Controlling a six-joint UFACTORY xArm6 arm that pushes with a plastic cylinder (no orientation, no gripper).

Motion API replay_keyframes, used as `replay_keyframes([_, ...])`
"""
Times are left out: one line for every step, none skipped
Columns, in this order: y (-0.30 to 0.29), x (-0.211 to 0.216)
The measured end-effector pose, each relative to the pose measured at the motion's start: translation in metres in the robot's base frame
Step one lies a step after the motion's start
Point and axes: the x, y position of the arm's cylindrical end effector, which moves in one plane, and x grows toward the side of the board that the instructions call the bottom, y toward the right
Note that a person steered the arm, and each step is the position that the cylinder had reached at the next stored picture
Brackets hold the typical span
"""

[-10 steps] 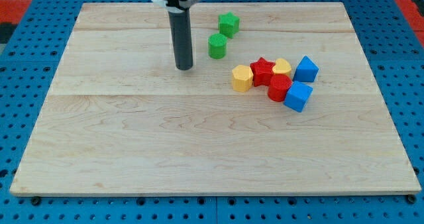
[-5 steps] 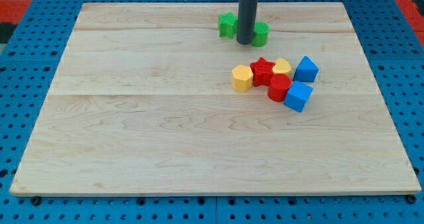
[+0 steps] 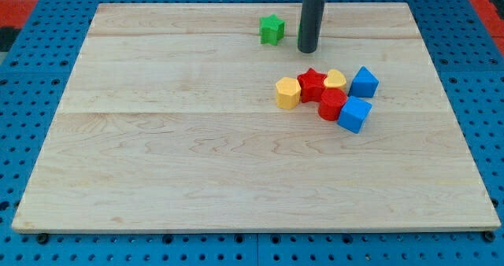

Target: Place green circle to the right of green star

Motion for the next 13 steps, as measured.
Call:
replay_keyframes([0.006,-0.003])
replay_keyframes([0.015,-0.005])
replay_keyframes([0.028,-0.006])
replay_keyframes([0.030,-0.011])
replay_keyframes([0.023,-0.013])
replay_keyframes([0.021,-0.012])
replay_keyframes([0.017,-0.010])
replay_keyframes([0.017,-0.010])
replay_keyframes([0.016,-0.010])
replay_keyframes([0.012,-0.010])
replay_keyframes([0.011,-0.013])
replay_keyframes([0.011,-0.014])
replay_keyframes([0.011,-0.016])
